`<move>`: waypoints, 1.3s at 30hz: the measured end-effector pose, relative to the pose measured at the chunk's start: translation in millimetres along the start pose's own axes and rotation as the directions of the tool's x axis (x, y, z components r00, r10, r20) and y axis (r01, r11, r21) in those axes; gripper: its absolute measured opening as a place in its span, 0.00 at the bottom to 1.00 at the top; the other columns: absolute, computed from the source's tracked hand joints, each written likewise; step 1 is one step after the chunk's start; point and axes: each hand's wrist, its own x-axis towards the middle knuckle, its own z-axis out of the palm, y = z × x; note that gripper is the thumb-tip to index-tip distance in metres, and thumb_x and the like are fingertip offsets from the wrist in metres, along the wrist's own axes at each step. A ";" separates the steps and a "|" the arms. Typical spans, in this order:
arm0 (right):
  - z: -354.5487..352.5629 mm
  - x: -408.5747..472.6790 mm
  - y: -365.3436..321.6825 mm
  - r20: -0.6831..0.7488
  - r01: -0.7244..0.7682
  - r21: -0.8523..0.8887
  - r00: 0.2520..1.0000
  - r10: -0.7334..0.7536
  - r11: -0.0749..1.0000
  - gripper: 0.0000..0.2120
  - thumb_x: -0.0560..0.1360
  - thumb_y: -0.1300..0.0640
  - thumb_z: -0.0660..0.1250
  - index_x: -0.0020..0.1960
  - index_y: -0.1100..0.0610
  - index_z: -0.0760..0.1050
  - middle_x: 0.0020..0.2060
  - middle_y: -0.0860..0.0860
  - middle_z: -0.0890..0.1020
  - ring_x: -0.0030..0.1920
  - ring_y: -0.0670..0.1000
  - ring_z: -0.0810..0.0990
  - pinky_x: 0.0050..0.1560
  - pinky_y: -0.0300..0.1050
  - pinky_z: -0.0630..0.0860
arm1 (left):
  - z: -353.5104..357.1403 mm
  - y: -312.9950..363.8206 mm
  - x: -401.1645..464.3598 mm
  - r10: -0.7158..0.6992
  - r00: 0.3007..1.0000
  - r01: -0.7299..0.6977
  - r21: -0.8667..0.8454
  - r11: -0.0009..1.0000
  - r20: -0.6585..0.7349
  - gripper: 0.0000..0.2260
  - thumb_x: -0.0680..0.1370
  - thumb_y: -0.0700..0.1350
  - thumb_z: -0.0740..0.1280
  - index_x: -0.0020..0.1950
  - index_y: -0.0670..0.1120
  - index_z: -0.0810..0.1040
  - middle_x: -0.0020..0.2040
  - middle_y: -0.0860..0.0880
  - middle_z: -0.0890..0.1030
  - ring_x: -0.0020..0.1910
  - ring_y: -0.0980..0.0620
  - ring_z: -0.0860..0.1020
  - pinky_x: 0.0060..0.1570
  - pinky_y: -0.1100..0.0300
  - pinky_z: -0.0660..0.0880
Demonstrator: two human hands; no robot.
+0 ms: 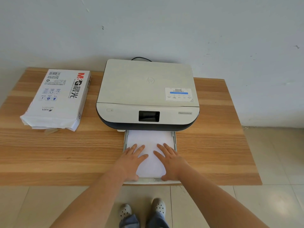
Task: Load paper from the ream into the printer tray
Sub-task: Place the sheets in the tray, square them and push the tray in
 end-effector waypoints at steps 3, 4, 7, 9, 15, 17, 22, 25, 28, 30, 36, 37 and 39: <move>-0.3 -0.2 0.6 0.013 -0.006 0.016 1.000 0.005 1.000 0.48 0.72 0.41 0.68 0.78 0.50 0.40 0.78 0.52 0.38 0.76 0.56 0.36 0.73 0.52 0.39 | 0.9 1.1 1.8 -0.006 1.000 0.006 -0.001 1.000 0.001 0.40 0.73 0.54 0.68 0.77 0.56 0.46 0.78 0.50 0.37 0.76 0.44 0.38 0.73 0.49 0.43; 0.1 -0.3 0.8 0.014 -0.008 0.025 1.000 0.008 1.000 0.48 0.72 0.41 0.68 0.78 0.50 0.40 0.78 0.52 0.38 0.77 0.56 0.36 0.74 0.52 0.40 | 0.9 1.3 1.8 -0.005 1.000 0.005 0.003 1.000 0.002 0.40 0.73 0.54 0.68 0.77 0.56 0.47 0.78 0.50 0.37 0.76 0.44 0.38 0.73 0.48 0.44; 1.7 -0.5 0.9 0.012 -0.014 0.032 1.000 0.014 0.999 0.48 0.72 0.41 0.68 0.78 0.52 0.40 0.78 0.52 0.39 0.77 0.56 0.37 0.74 0.52 0.41 | 1.3 1.7 2.2 -0.003 1.000 0.003 0.010 1.000 0.001 0.39 0.73 0.54 0.68 0.77 0.56 0.47 0.78 0.50 0.37 0.76 0.44 0.38 0.73 0.48 0.44; 3.8 -0.7 -0.1 0.007 -0.017 0.020 1.000 0.016 1.000 0.48 0.72 0.40 0.67 0.78 0.53 0.40 0.78 0.52 0.39 0.77 0.56 0.37 0.74 0.52 0.39 | 2.6 2.0 2.3 -0.002 1.000 0.002 0.011 1.000 0.000 0.39 0.73 0.55 0.67 0.77 0.56 0.47 0.78 0.49 0.37 0.76 0.44 0.38 0.73 0.48 0.45; 8.4 -2.8 -3.2 0.005 -0.021 -0.007 1.000 0.021 1.000 0.47 0.73 0.40 0.65 0.78 0.53 0.38 0.78 0.53 0.37 0.76 0.57 0.36 0.68 0.50 0.33 | 8.1 3.5 1.1 0.000 1.000 0.000 0.002 1.000 -0.007 0.39 0.73 0.55 0.67 0.77 0.56 0.47 0.78 0.49 0.37 0.76 0.44 0.37 0.73 0.47 0.43; 8.2 -3.0 -3.0 0.006 -0.020 -0.007 1.000 0.020 1.000 0.47 0.73 0.40 0.64 0.78 0.53 0.38 0.78 0.53 0.37 0.76 0.57 0.35 0.68 0.50 0.33 | 8.5 2.7 1.0 0.002 1.000 -0.002 -0.016 1.000 -0.009 0.39 0.73 0.54 0.68 0.77 0.57 0.47 0.78 0.50 0.37 0.76 0.44 0.37 0.73 0.47 0.43; 6.1 -2.9 -3.2 -0.012 -0.023 0.005 1.000 0.023 1.000 0.48 0.72 0.40 0.66 0.78 0.53 0.39 0.78 0.52 0.38 0.76 0.57 0.36 0.70 0.51 0.34 | 8.3 0.4 0.7 -0.014 1.000 0.014 -0.022 1.000 -0.014 0.40 0.72 0.54 0.68 0.77 0.57 0.47 0.77 0.50 0.35 0.75 0.44 0.35 0.74 0.46 0.41; 4.2 -2.1 -3.0 -0.002 -0.021 0.000 1.000 0.021 1.000 0.48 0.72 0.40 0.66 0.78 0.53 0.39 0.78 0.53 0.38 0.76 0.57 0.35 0.70 0.52 0.34 | 7.8 0.8 1.4 -0.027 1.000 0.026 -0.034 0.999 -0.003 0.40 0.72 0.54 0.68 0.77 0.57 0.46 0.77 0.49 0.35 0.75 0.44 0.35 0.73 0.46 0.42; 3.5 -1.2 -4.2 0.015 -0.033 0.002 0.999 0.033 0.999 0.49 0.72 0.40 0.67 0.78 0.54 0.39 0.78 0.53 0.38 0.76 0.57 0.36 0.72 0.53 0.37 | 6.9 1.3 1.7 -0.024 1.000 0.024 -0.030 0.999 0.008 0.40 0.72 0.54 0.68 0.77 0.56 0.47 0.78 0.49 0.35 0.76 0.43 0.36 0.73 0.46 0.43; 4.0 -2.2 -6.4 0.015 -0.040 0.001 0.999 0.040 0.999 0.48 0.72 0.41 0.67 0.78 0.54 0.39 0.78 0.53 0.38 0.76 0.57 0.36 0.74 0.54 0.39 | 6.5 1.0 0.9 -0.020 1.000 0.020 -0.031 0.999 0.004 0.40 0.72 0.54 0.68 0.77 0.56 0.47 0.78 0.49 0.36 0.76 0.43 0.36 0.73 0.46 0.43; 7.3 -5.1 -12.4 0.020 -0.056 0.015 0.998 0.056 0.998 0.48 0.73 0.43 0.66 0.78 0.54 0.38 0.77 0.54 0.37 0.76 0.58 0.35 0.73 0.54 0.38 | 7.9 2.1 -2.2 -0.018 1.000 0.018 -0.041 0.999 -0.009 0.39 0.73 0.53 0.67 0.77 0.57 0.47 0.78 0.49 0.35 0.76 0.44 0.36 0.73 0.47 0.41; 7.3 -5.0 -12.1 0.020 -0.056 0.018 0.998 0.055 0.998 0.48 0.73 0.43 0.66 0.78 0.54 0.38 0.77 0.54 0.37 0.76 0.58 0.35 0.73 0.54 0.38 | 7.8 2.0 -2.1 -0.018 1.000 0.018 -0.039 0.999 -0.009 0.39 0.73 0.53 0.67 0.77 0.57 0.47 0.78 0.49 0.35 0.76 0.44 0.36 0.73 0.47 0.41; 6.2 -5.0 -10.0 0.020 -0.049 0.028 0.999 0.048 0.998 0.48 0.72 0.42 0.67 0.78 0.54 0.38 0.77 0.53 0.36 0.76 0.57 0.35 0.72 0.52 0.35 | 6.7 1.4 -1.9 -0.015 1.000 0.015 -0.031 0.999 -0.006 0.39 0.73 0.54 0.67 0.77 0.57 0.47 0.78 0.49 0.35 0.76 0.44 0.36 0.73 0.47 0.41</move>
